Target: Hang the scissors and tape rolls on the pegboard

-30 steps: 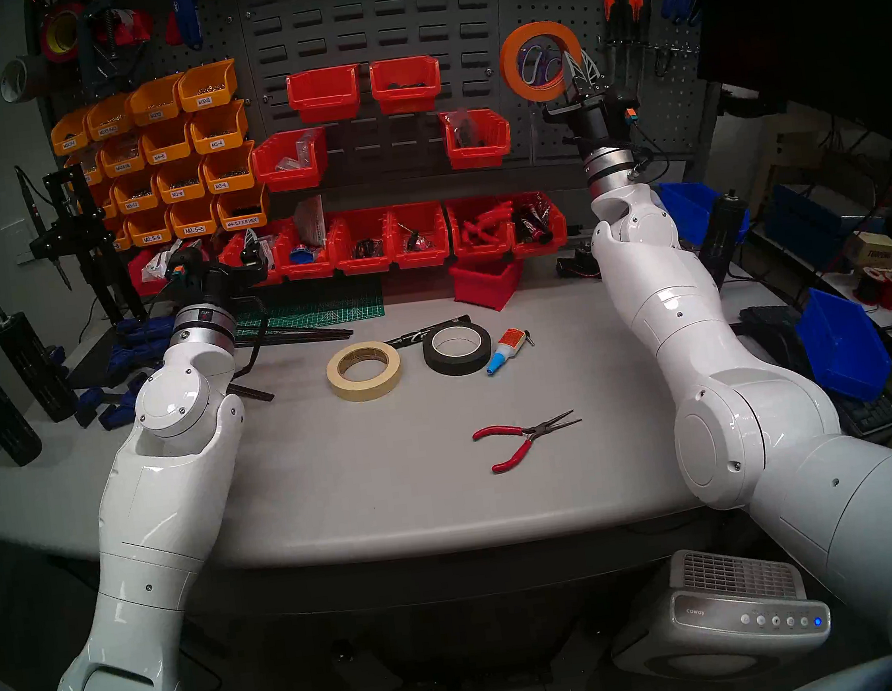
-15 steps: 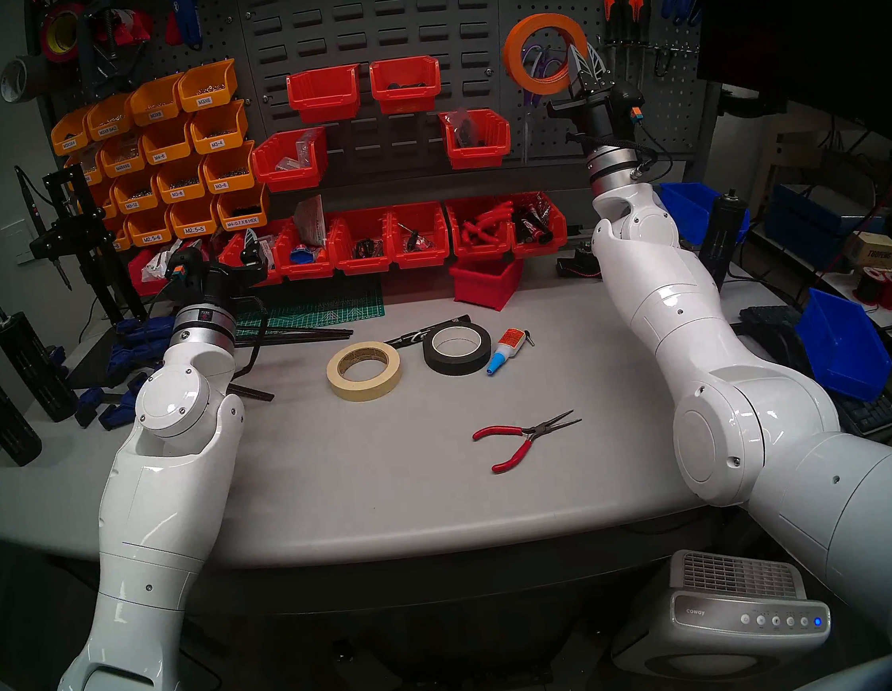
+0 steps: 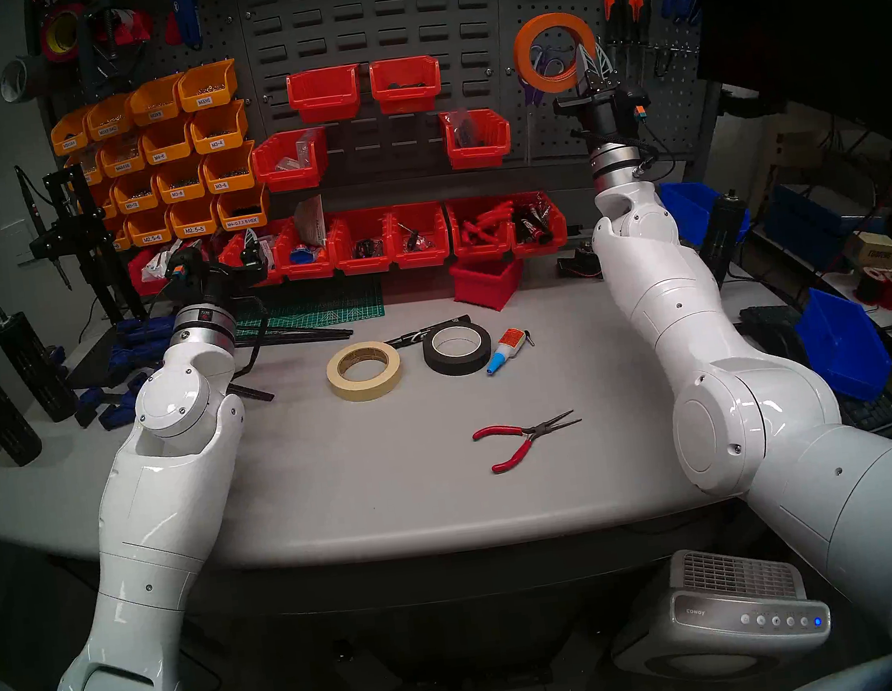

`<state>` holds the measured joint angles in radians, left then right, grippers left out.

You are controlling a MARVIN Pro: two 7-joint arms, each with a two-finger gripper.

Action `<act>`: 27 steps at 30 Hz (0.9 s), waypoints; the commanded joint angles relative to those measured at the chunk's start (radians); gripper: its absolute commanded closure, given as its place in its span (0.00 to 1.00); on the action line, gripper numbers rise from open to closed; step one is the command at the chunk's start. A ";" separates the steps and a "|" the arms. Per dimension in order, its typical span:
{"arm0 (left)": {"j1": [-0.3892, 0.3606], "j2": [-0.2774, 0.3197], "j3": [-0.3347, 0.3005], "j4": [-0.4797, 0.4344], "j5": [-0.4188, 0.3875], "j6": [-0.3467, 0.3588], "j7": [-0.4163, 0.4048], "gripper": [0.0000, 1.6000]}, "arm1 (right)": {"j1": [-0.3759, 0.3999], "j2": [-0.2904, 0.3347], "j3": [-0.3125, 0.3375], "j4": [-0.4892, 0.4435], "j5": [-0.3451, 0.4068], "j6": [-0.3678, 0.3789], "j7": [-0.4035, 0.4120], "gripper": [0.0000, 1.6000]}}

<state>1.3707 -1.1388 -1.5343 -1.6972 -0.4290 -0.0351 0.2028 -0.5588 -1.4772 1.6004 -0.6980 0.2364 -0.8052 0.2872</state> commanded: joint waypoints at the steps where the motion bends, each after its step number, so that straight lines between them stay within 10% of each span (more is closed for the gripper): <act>1: -0.036 0.001 -0.009 -0.030 0.000 -0.016 -0.002 0.00 | 0.078 -0.007 0.004 0.001 -0.011 -0.020 -0.026 1.00; 27: -0.035 0.002 -0.009 -0.030 0.000 -0.015 -0.002 0.00 | 0.160 -0.018 0.021 0.137 -0.028 0.013 -0.057 1.00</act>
<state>1.3707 -1.1388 -1.5343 -1.6972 -0.4290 -0.0350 0.2028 -0.4950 -1.4960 1.6272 -0.5675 0.2057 -0.8070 0.2173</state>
